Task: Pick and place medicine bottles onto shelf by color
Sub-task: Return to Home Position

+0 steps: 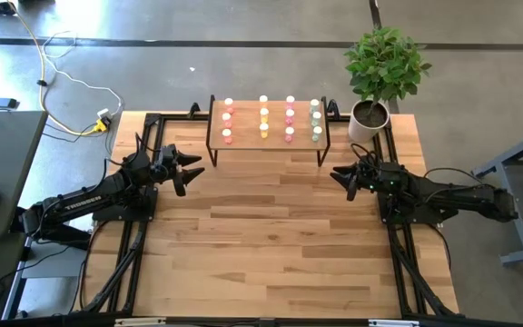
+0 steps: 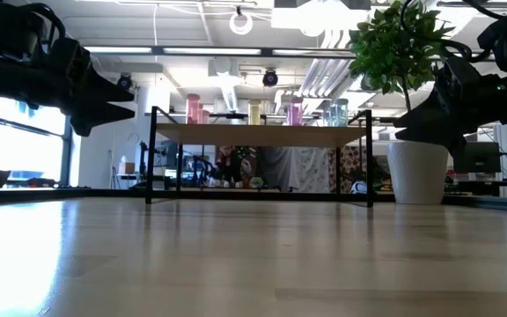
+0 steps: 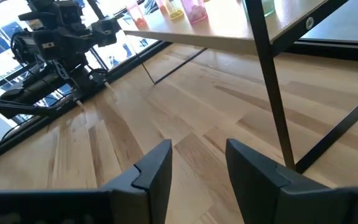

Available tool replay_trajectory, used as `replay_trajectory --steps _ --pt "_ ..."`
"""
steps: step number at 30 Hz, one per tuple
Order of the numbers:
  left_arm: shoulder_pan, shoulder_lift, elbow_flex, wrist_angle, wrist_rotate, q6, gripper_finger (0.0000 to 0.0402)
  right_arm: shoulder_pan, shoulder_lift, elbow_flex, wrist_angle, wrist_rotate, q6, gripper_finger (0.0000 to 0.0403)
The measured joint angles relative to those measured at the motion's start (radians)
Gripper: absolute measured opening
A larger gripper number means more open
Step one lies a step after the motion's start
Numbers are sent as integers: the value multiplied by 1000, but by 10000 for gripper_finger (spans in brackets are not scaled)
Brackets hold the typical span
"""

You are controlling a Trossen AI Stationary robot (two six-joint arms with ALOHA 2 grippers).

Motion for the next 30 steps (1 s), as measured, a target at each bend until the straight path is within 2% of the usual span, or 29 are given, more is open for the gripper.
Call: replay_trajectory --steps 16,23,30 --pt "-2 0 0 0 0 0 234 0 0 0 -1 0 0 142" --pt "-67 5 0 0 3 0 234 0 0 0 -1 0 0 142" --pt "-78 5 0 0 2 0 234 0 0 0 -1 0 0 142"
